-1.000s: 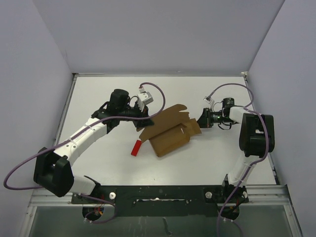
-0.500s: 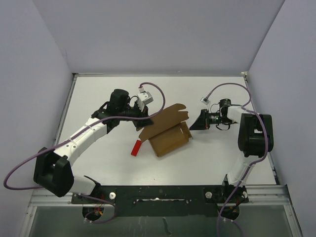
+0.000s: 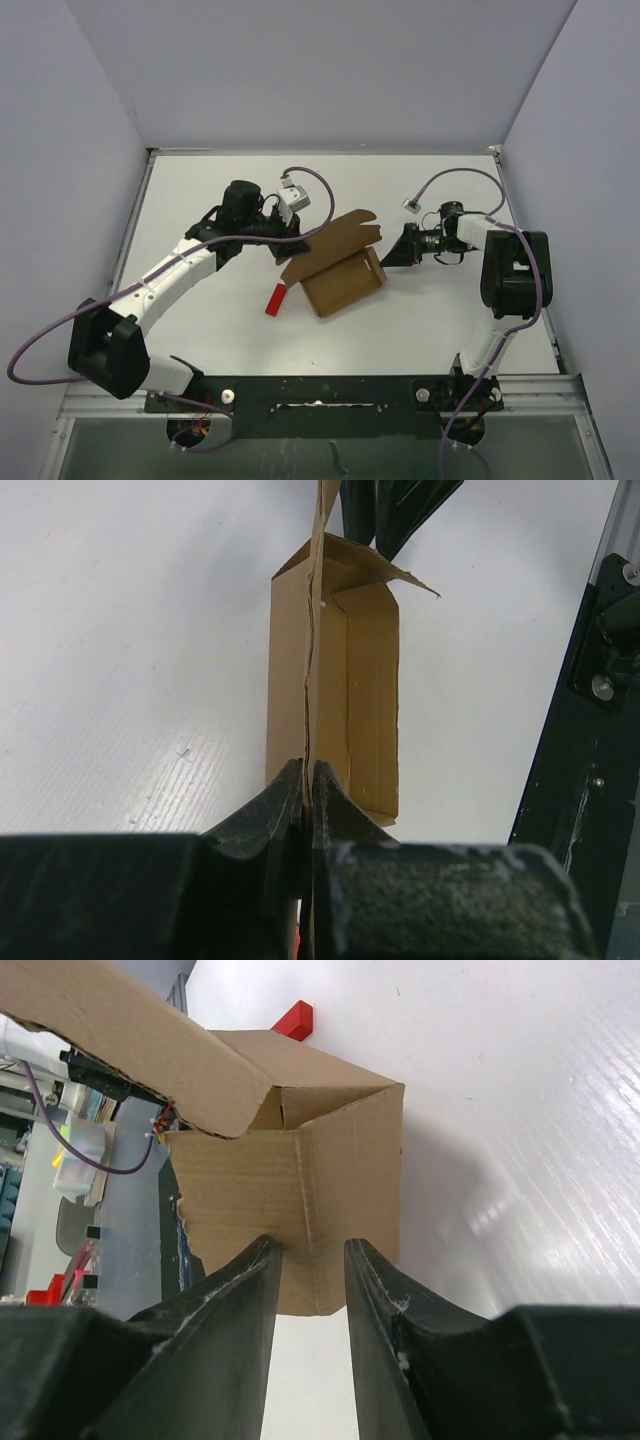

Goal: Fold the paper box

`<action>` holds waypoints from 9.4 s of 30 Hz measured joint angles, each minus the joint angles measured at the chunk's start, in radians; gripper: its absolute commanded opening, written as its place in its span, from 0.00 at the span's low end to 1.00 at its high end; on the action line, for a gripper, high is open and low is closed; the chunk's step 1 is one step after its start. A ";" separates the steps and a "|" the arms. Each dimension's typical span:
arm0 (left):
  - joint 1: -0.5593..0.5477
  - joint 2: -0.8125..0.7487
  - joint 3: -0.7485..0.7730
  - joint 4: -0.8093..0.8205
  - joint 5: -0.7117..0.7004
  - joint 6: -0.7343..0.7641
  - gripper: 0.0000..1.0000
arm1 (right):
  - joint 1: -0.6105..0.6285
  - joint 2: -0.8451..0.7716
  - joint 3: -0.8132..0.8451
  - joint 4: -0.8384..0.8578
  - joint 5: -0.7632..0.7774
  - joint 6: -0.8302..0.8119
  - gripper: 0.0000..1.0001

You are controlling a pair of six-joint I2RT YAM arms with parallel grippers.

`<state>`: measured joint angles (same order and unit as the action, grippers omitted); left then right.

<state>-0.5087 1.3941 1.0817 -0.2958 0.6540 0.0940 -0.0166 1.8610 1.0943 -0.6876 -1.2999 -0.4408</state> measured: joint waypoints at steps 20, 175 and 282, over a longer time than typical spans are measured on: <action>0.000 0.000 0.000 -0.004 -0.004 0.000 0.00 | 0.064 -0.161 -0.157 0.294 0.116 0.167 0.37; 0.042 0.245 0.029 0.029 0.083 -0.281 0.32 | 0.235 -0.330 -0.116 0.264 0.742 0.000 0.68; -0.019 -0.163 -0.475 0.002 -0.593 -0.612 0.63 | 0.509 -0.228 0.032 -0.062 0.651 -0.313 0.07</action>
<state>-0.5282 1.2312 0.6071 -0.2939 0.0612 -0.5175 0.4927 1.6333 1.1267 -0.7494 -0.6487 -0.7536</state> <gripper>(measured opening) 0.627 0.074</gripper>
